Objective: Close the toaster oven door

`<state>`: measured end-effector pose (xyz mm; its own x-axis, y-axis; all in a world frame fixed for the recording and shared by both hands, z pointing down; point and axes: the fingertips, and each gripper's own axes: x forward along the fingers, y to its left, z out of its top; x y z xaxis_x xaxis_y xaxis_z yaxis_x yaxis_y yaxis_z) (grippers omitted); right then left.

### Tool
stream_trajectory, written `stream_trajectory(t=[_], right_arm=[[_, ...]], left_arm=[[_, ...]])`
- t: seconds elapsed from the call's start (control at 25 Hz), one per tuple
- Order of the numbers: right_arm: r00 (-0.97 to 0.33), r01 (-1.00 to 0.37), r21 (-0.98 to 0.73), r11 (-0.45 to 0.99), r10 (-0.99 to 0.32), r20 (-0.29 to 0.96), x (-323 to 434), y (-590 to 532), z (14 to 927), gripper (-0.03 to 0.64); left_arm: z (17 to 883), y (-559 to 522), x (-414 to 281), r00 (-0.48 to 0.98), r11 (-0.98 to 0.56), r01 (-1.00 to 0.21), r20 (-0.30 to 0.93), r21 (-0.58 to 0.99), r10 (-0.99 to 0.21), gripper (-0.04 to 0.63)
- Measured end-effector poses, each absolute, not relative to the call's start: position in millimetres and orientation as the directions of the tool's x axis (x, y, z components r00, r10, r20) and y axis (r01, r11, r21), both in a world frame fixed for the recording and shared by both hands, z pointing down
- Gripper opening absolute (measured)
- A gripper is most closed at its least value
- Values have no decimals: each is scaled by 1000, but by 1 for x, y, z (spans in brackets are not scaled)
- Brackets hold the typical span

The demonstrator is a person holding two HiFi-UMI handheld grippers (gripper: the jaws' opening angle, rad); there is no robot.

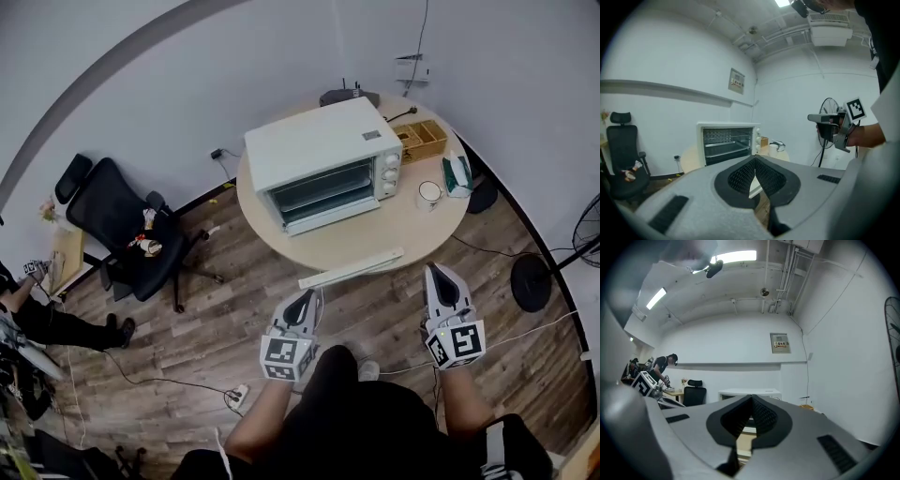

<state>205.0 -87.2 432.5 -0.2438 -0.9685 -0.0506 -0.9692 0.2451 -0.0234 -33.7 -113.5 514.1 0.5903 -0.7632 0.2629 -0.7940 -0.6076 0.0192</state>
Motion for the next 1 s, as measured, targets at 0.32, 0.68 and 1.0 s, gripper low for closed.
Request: stream_trajectory(t=[0.32, 0.68, 1.0], right_arm=[[-379, -924, -34, 381, -924, -40, 170, -131, 439, -2], [-472, -881, -38, 472, -882, 2, 130, -180, 458, 0], [-494, -869, -50, 493, -869, 25, 116, -197, 468, 0]], left_arm=[[530, -138, -59, 501, -530, -848, 307, -13, -809, 5], [555, -164, -65, 468, -530, -844, 364, -88, -805, 5], [600, -167, -65, 425, -597, -771, 518, -223, -742, 105]])
